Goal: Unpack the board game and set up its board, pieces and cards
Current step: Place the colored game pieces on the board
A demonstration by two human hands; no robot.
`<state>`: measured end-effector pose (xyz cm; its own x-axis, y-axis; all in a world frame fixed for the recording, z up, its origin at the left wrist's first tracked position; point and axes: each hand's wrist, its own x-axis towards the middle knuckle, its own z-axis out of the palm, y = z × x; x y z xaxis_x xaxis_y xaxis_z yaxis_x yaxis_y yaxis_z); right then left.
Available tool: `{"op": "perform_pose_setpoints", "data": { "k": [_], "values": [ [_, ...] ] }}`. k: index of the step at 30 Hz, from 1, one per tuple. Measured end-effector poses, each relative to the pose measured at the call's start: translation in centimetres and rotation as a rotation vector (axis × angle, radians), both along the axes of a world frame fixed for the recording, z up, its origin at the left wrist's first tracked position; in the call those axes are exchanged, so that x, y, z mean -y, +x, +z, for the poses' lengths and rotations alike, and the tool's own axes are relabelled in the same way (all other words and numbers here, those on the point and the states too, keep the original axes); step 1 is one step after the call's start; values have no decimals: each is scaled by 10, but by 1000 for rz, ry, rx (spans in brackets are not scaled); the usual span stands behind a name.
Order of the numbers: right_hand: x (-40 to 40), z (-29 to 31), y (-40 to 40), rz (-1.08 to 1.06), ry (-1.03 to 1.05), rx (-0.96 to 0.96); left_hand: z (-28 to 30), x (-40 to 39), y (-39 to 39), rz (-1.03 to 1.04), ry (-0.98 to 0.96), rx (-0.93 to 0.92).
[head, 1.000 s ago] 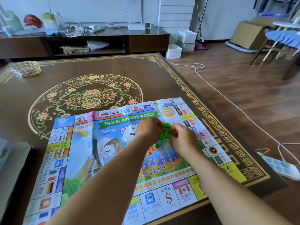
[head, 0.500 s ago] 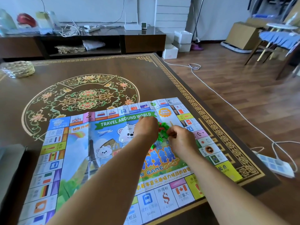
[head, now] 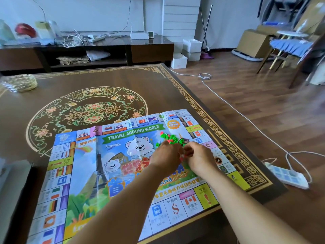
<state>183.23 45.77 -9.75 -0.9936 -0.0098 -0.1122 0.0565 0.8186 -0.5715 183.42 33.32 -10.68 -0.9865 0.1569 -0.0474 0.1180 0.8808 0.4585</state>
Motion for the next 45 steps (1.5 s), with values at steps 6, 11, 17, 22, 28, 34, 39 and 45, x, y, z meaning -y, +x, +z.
{"op": "perform_pose_setpoints", "data": {
  "k": [6,11,17,22,28,34,39,45],
  "values": [
    [1,12,-28,-60,-73,-127,7,21,-25,235,155,-107],
    [27,11,-46,36,86,-122,7,27,-45,297,119,-49],
    [41,5,-64,116,280,-70,2,26,-58,261,2,9],
    [40,1,-74,148,337,-30,-5,27,-60,281,43,51],
    [40,-2,-75,167,343,-57,-3,26,-60,284,39,36],
    [18,19,-57,84,163,-122,12,21,-45,199,50,-81],
    [0,19,-28,111,292,17,16,3,-17,56,-97,-42],
    [-3,9,-11,112,298,52,5,-7,-3,78,-197,30]
  ]
}}
